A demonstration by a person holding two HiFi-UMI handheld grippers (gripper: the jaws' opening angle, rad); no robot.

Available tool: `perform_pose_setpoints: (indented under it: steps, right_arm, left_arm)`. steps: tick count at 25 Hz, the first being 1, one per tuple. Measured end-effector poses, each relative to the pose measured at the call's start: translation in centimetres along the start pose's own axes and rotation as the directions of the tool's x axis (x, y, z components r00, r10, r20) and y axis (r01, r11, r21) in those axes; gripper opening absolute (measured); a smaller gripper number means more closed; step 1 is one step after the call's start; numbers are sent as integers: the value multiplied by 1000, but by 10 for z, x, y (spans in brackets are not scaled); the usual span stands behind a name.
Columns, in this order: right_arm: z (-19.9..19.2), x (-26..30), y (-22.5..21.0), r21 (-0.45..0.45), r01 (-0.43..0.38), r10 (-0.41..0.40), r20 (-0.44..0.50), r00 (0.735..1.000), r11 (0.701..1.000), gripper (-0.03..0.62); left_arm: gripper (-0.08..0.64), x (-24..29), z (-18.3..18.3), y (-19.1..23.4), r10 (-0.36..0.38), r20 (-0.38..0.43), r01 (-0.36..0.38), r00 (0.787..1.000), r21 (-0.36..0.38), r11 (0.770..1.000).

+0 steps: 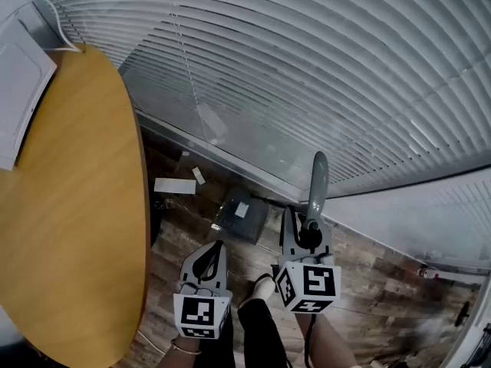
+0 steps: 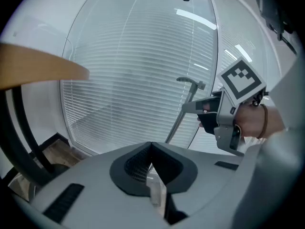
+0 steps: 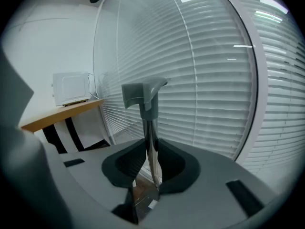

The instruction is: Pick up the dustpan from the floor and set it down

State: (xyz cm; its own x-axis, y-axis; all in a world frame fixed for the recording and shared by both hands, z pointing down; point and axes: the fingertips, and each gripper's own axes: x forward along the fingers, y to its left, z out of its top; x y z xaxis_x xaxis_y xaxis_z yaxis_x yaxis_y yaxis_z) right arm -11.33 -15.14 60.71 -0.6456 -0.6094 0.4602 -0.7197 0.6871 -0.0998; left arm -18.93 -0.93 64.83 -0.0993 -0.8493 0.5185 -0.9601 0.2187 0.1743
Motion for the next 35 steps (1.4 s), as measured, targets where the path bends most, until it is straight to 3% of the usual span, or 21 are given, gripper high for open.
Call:
perform_pose_setpoints:
  steps: [9,16,20,24,29,35]
  right_arm:
    - [55,-64,-21,31,17,-18,26,999,999,94]
    - [135,-122,-42,6,10,-11,71,997,1000,94]
    - [187,-161,-48,-17,-8,10,117,993,1000,94]
    - [239,-194,-52,-50,-10,19,185,983,999,94]
    - [272,-224,-65,-68,9,7,235,972,998,94]
    - [273,-245,-83,-35,90,-79,252,965,995,94]
  left_arm:
    - [17,-30,81,-36,-12,95,8,995,44,999]
    - [17,-59,180,-69,-36,160,29,987,43,999]
    - [17,-79,244,-95,-59,219,35,974,114,993]
    - [17,-92,297,-115,-88,307,32,948,183,983]
    - [17,-95,331,-141,-126,339,50,932,222,974]
    - [17,-93,347,-166,-210,339,118,917,274,955]
